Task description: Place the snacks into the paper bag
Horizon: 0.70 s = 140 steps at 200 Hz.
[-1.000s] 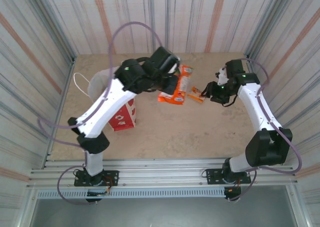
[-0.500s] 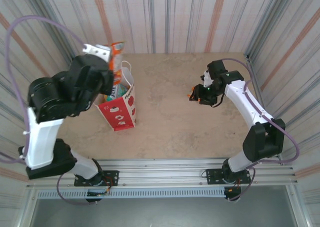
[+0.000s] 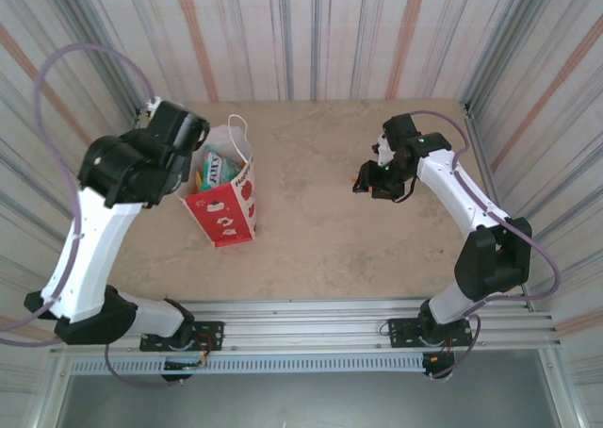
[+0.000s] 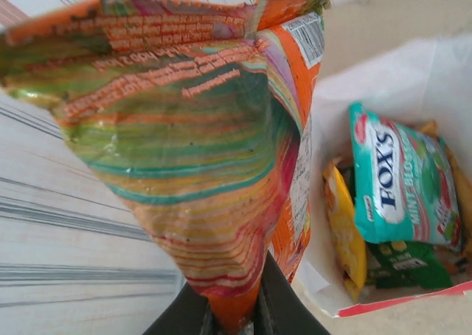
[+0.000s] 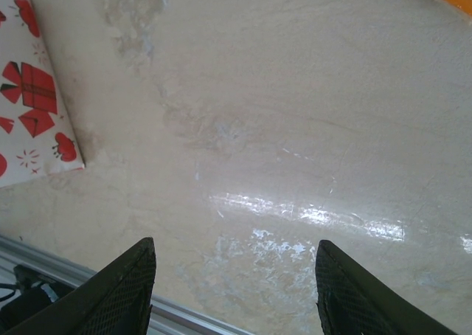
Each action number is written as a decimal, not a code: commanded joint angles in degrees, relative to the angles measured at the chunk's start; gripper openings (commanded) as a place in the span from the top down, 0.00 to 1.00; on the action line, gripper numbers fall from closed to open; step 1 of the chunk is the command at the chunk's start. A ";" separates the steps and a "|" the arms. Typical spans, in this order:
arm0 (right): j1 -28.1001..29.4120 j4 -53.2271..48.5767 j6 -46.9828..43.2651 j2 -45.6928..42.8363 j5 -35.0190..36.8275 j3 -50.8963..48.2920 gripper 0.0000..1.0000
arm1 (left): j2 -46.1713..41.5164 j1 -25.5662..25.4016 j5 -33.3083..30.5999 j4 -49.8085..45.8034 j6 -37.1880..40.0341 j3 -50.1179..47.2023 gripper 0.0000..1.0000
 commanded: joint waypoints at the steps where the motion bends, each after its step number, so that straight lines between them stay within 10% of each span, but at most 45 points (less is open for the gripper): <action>1: 0.30 -1.77 0.91 0.86 1.11 1.78 0.41 | -1.69 2.18 8.27 9.32 0.78 -4.30 1.00; 140: 0.34 -0.62 0.20 0.62 0.61 -1.64 0.42 | 8.79 7.51 27.19 18.44 -2.89 -8.93 1.00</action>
